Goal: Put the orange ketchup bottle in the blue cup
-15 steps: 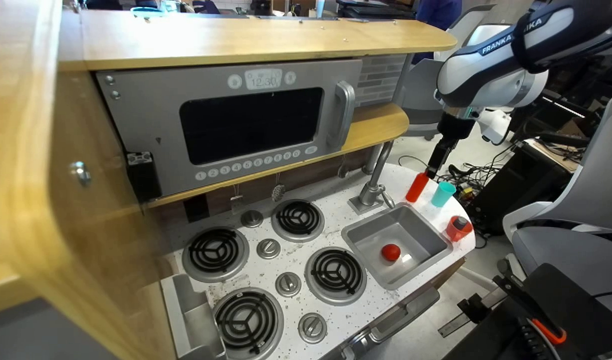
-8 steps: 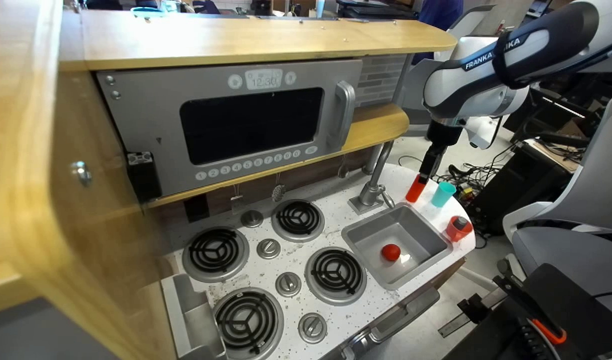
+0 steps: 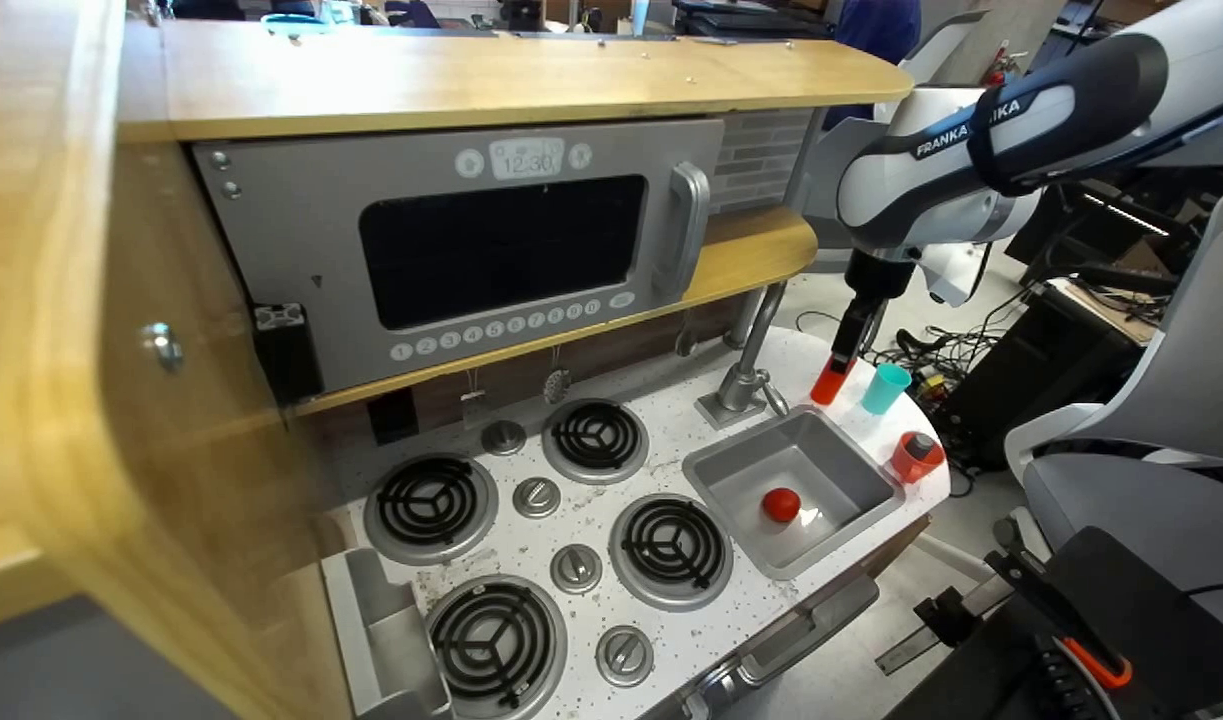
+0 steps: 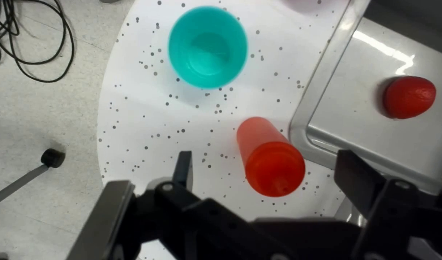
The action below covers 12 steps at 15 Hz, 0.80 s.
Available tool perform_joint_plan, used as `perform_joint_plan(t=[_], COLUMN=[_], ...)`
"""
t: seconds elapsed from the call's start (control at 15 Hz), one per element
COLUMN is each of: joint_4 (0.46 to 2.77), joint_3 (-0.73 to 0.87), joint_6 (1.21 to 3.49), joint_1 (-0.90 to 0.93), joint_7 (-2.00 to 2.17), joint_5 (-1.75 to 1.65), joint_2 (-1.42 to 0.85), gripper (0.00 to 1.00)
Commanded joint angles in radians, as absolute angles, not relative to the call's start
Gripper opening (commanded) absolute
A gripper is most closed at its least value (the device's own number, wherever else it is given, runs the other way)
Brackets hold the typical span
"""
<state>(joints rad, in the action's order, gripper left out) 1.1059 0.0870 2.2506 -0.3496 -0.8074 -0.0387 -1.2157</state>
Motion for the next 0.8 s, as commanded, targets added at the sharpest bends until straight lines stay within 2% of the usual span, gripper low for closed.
perform_joint_plan(t=[0.0, 0.07, 0.2, 0.67, 0.73], joint_4=[1.024, 1.017, 1.002, 1.003, 1.031], joint_3=[0.083, 0.083, 0.083, 0.084, 0.099], joint_6=[2.198, 2.190, 2.178, 2.181, 2.194], joint_1=[-0.350, -0.349, -0.348, -0.353, -0.346], joint_7=[-0.786, -0.787, -0.787, -0.802, -0.813], joint_5=[-0.068, -0.069, -0.070, -0.081, -0.066], joint_2=[-1.264, -1.270, -1.281, -1.269, -1.245], gripper=[0.95, 0.72, 0.69, 0.14, 0.14])
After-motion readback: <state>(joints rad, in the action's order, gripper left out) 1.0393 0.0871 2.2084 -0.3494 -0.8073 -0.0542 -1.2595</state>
